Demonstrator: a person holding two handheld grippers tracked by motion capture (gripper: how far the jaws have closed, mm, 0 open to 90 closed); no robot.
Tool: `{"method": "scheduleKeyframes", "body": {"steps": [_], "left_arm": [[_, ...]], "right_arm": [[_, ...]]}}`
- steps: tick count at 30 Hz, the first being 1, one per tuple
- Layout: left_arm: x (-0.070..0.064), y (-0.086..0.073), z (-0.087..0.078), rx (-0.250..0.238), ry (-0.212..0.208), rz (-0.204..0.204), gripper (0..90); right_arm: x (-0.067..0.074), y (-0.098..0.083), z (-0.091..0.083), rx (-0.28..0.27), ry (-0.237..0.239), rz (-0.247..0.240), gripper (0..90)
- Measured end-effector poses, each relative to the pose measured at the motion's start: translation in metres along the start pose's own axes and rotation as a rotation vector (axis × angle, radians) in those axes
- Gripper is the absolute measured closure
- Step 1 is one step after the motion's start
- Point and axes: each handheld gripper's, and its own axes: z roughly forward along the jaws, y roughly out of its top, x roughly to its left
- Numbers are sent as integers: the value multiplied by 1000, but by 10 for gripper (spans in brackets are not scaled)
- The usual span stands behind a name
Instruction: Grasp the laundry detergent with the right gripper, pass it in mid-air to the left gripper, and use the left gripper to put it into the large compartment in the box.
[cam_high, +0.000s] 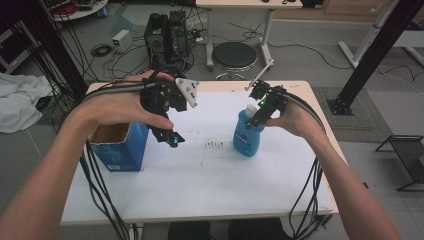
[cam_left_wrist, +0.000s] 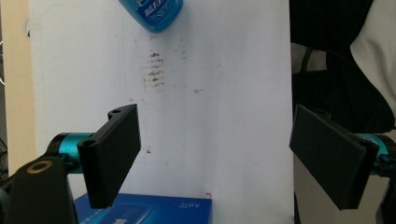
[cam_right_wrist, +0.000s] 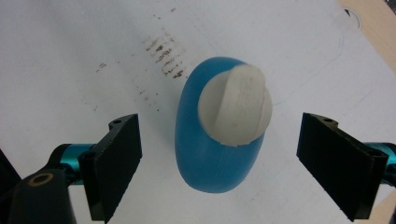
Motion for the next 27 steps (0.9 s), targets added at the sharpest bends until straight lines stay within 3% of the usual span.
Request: {"method": "scheduleKeyframes", "body": {"steps": [5,10,17,20,27], "left_arm": [[0,0,1,-1,-6,2,166],[0,-1,2,2,-8,1,166],[1,-1,2,0,-1,4,166],[0,0,3,1,-10,4,166],[1,-1,5,-1,-13,1,166]], "right_arm": [[2,-12,10,-23,9,48,131],[1,-23,19,-88,5,78,131],[2,-35,26,-139,8,121,131],[0,-41,30,-160,1,100,131],[2,-50,41,-184,18,127,131]]}}
